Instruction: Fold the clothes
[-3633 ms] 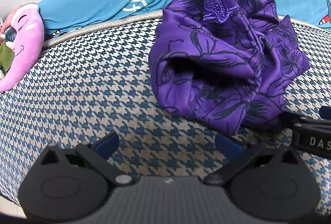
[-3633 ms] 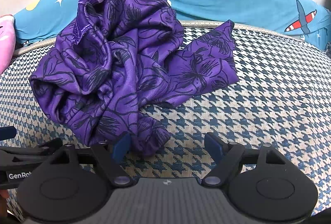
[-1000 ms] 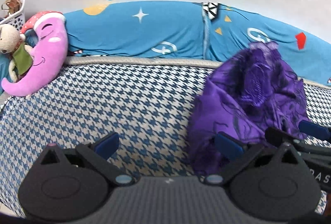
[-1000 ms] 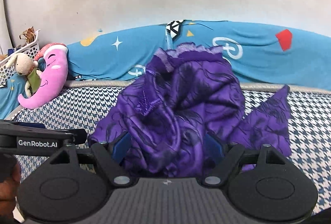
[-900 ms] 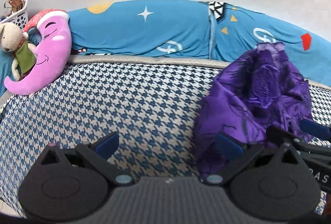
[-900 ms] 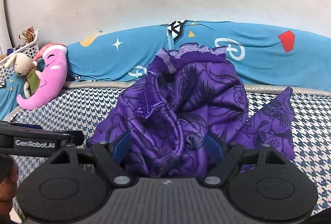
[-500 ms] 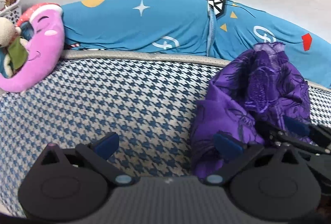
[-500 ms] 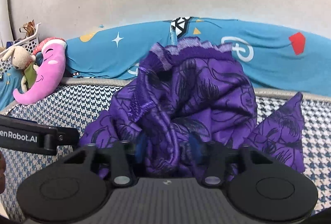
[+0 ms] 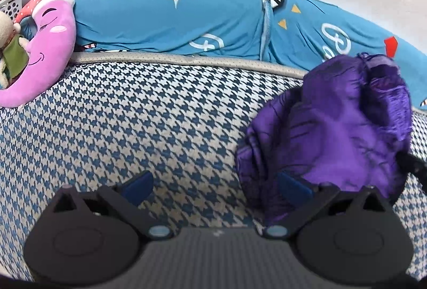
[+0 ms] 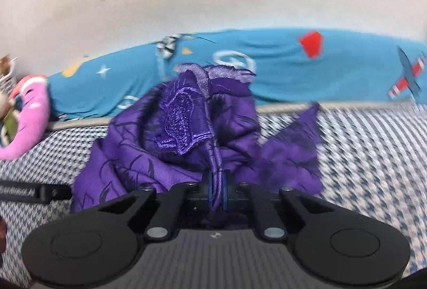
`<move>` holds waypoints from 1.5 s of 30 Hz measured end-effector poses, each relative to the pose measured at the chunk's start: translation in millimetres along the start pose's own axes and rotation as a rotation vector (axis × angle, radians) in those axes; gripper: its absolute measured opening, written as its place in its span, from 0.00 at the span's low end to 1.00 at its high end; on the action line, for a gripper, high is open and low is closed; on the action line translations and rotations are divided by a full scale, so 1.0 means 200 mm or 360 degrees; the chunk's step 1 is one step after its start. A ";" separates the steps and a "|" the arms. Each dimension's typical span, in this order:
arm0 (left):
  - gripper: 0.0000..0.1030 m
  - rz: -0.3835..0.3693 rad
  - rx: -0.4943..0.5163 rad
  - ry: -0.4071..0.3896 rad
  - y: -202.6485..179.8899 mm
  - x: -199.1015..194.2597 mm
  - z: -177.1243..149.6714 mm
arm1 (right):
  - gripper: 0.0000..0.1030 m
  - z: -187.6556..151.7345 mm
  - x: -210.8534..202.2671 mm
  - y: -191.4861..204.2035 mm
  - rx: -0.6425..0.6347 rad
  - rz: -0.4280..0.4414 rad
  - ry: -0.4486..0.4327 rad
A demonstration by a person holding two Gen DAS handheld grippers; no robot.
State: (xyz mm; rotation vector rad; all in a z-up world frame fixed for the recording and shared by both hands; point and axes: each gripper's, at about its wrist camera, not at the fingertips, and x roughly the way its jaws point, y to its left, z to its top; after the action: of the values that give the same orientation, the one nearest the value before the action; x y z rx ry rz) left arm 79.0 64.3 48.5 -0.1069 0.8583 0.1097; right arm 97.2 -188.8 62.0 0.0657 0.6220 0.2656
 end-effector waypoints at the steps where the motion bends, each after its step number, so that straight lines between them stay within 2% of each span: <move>1: 1.00 -0.0001 0.0009 0.0000 -0.01 0.00 -0.01 | 0.08 0.00 0.00 -0.02 0.0033 -0.0014 0.0024; 4: 1.00 0.0006 0.0033 -0.0008 -0.03 0.00 -0.02 | 0.09 0.00 -0.01 -0.10 0.0133 -0.0056 0.0096; 7: 1.00 0.0011 0.0060 -0.0022 -0.05 -0.01 -0.02 | 0.11 0.02 -0.05 -0.15 0.0188 -0.0013 0.0065; 11: 1.00 -0.0015 0.0104 -0.0041 -0.07 -0.03 -0.03 | 0.27 0.04 -0.10 -0.18 0.0200 0.0036 -0.0014; 17: 1.00 -0.0047 0.0143 -0.0062 -0.11 -0.04 -0.04 | 0.39 0.06 -0.12 -0.18 0.0220 0.0126 -0.0086; 23: 1.00 -0.0065 0.0158 -0.0052 -0.12 -0.03 -0.05 | 0.39 0.10 -0.15 -0.11 0.0175 0.0249 -0.0212; 28: 1.00 -0.0085 0.0164 -0.0048 -0.11 -0.04 -0.05 | 0.39 0.12 -0.14 0.02 0.0097 0.0398 -0.0247; 31: 1.00 -0.0083 0.0161 -0.0049 -0.09 -0.05 -0.06 | 0.40 0.12 -0.08 0.09 0.0057 0.0426 -0.0205; 39: 1.00 -0.0053 0.0089 -0.0062 0.00 -0.07 -0.04 | 0.68 0.08 0.08 0.24 0.0036 0.0395 -0.0102; 45: 1.00 -0.0021 0.0064 -0.0017 0.04 -0.04 -0.04 | 0.67 0.04 0.15 0.29 -0.0052 0.0299 -0.0053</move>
State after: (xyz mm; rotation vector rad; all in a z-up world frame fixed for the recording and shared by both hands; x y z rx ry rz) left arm 66.5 70.5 48.6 -0.0741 0.8488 0.0806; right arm 111.4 -124.1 59.5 0.0970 0.5789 0.4554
